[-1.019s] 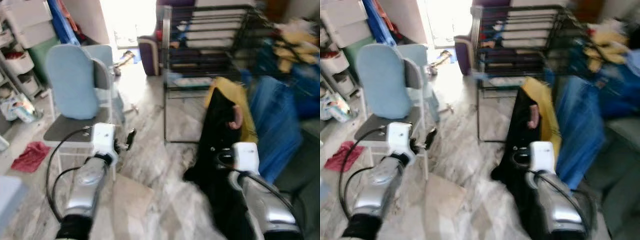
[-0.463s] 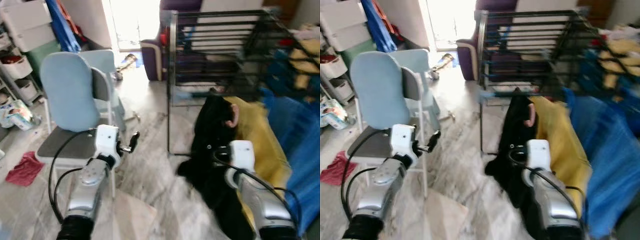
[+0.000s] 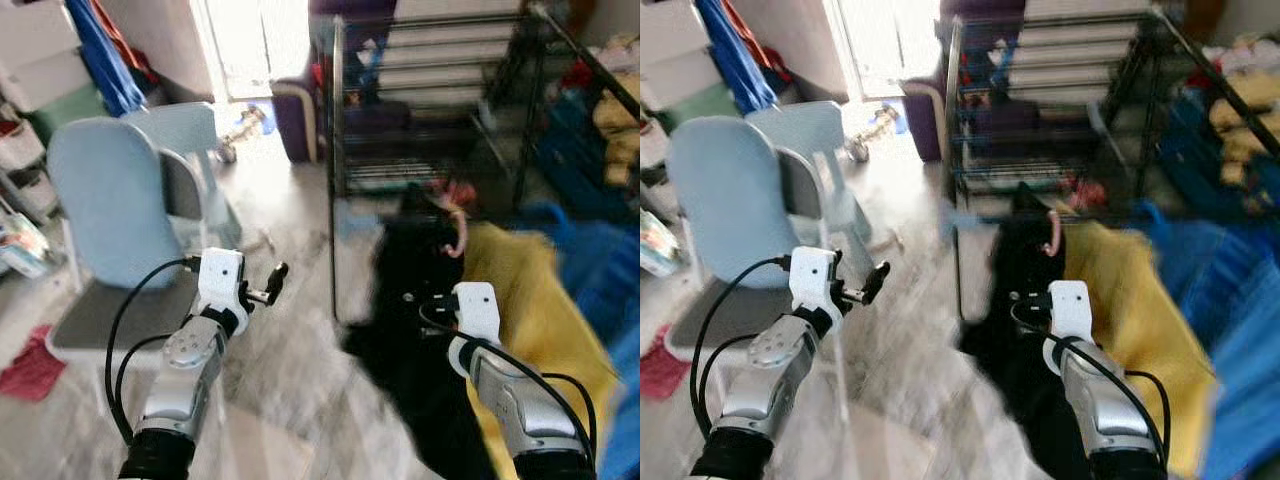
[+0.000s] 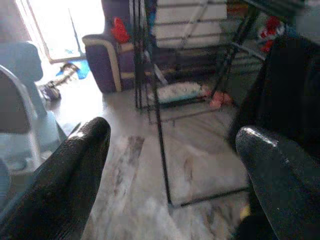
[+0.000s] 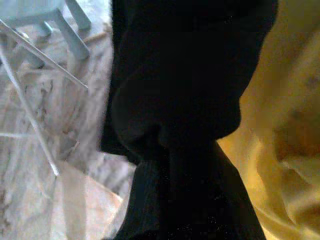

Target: Hang hanger

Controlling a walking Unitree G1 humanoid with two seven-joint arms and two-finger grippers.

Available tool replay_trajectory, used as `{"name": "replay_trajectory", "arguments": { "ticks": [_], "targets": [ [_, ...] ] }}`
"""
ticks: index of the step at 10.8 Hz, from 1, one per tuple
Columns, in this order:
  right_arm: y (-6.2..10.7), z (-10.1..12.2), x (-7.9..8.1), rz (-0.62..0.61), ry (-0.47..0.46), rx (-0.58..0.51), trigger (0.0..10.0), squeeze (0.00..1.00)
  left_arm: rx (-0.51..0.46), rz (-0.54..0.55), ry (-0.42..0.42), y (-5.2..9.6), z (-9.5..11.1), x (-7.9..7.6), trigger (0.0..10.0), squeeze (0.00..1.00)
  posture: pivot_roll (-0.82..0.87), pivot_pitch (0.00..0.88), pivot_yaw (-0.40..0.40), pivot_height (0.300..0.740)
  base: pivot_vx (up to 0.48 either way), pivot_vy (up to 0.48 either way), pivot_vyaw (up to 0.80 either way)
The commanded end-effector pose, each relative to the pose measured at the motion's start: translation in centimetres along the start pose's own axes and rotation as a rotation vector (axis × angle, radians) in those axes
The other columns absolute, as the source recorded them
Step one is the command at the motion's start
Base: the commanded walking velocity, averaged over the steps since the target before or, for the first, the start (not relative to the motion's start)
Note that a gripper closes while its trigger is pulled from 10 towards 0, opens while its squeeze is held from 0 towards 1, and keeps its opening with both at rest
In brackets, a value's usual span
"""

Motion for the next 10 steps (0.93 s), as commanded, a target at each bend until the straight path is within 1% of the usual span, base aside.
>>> {"name": "replay_trajectory", "arguments": {
  "ticks": [1,2,3,4,5,6,8,9,10],
  "targets": [
    [-0.2,2.0,1.2,0.034,0.001,-0.065,10.0,0.0,0.011,0.022,-0.011,0.3,0.2,1.0,10.0,0.0,-0.15,0.0,0.065,0.74,0.0,0.0,0.0],
    [-0.4,2.3,1.3,0.036,0.006,-0.066,10.0,0.0,0.014,0.022,-0.003,0.3,0.1,1.0,10.0,0.0,-0.15,0.0,0.067,0.74,0.0,0.0,0.0],
    [-0.6,2.6,1.2,0.03,-0.014,-0.058,10.0,0.0,0.014,0.02,-0.002,0.4,0.1,0.9,10.0,0.0,-0.15,0.0,0.067,0.74,0.0,0.0,0.0],
    [-0.9,3.0,0.9,0.03,-0.072,-0.046,10.0,0.0,0.015,0.017,0.001,0.4,0.0,0.9,10.0,0.0,-0.15,0.0,0.066,0.74,0.0,0.0,0.0],
    [-1.2,3.5,0.4,0.022,-0.104,-0.042,10.0,0.0,0.017,0.015,0.006,0.4,0.0,0.9,10.0,0.0,-0.15,0.0,0.066,0.74,0.0,0.0,0.0],
    [-1.7,4.6,-0.3,0.013,-0.125,-0.037,10.0,0.0,0.019,0.009,0.01,0.5,0.1,0.8,10.0,0.0,-0.14,0.0,0.069,0.74,0.0,0.0,0.0],
    [-2.9,5.9,-1.5,0.021,-0.154,-0.012,10.0,0.0,0.022,-0.003,0.014,0.3,0.1,0.5,10.0,0.0,-0.14,0.0,0.07,0.74,0.0,0.0,0.0],
    [-3.4,5.4,-1.8,0.027,-0.199,0.035,10.0,0.0,0.02,-0.012,0.016,0.2,0.2,0.3,10.0,0.0,-0.14,0.0,0.067,0.74,0.0,0.0,0.0],
    [-3.9,4.0,-2.3,0.016,-0.284,0.11,10.0,0.0,0.015,-0.022,0.026,0.3,0.3,0.1,10.0,0.0,-0.14,0.0,0.061,0.74,0.0,0.0,0.0]
  ]
}}
Point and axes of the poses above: a point about 5 cm out from each wrist's last joint towards the gripper, its own y axis pointing back from the gripper into the wrist, its own z axis along the axis of the wrist's last joint, x = y × z, the point moved 1 cm from there along -y, pointing out of the wrist towards the gripper, and after that the axes turned 7 degrees about y, right-handed, at the moved point
